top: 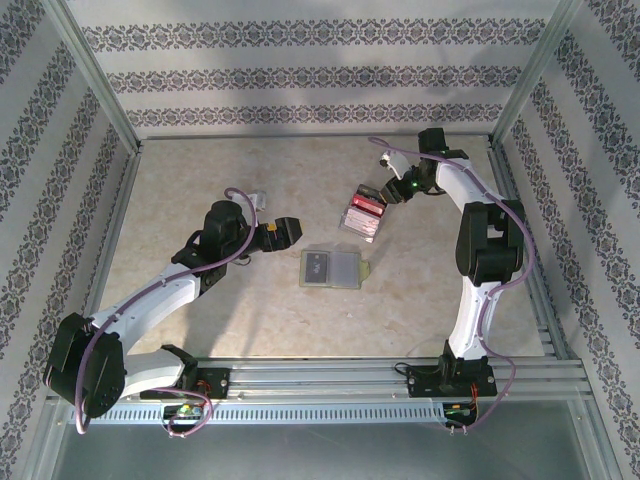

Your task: Take the credit cards out of the card holder

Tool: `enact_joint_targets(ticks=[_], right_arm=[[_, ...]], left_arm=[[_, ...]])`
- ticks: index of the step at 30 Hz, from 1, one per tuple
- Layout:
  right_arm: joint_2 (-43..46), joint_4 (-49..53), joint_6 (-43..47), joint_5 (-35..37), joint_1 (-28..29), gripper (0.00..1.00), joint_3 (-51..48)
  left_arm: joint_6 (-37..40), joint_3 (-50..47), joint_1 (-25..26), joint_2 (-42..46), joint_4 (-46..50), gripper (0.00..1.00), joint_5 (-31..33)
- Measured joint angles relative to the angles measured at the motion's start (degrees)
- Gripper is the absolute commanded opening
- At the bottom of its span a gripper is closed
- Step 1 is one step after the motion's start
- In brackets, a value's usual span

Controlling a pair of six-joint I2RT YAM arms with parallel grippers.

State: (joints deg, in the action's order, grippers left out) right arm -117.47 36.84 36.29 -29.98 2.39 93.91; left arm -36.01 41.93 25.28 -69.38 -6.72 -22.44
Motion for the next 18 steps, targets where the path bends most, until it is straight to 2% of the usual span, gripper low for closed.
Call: enact_joint_targets(ticks=[8,13,18], right_arm=[[3.6,-1.5,-4.0,1.8,0.7,0.39,-2.7],[10.5,-4.7,-12.7,10.9,4.0,0.41,-6.2],[16.9,-6.7,-23.9,24.0,13.1,0.44,-12.0]], left_arm=[[0.0,0.0,-0.3,0.0,0.0,0.99,0.0],[0.0,0.0,-0.3,0.0,0.0,0.99,0.7],[-0.2,-0.1,-0.7,0.0,1.0,0.99,4.1]])
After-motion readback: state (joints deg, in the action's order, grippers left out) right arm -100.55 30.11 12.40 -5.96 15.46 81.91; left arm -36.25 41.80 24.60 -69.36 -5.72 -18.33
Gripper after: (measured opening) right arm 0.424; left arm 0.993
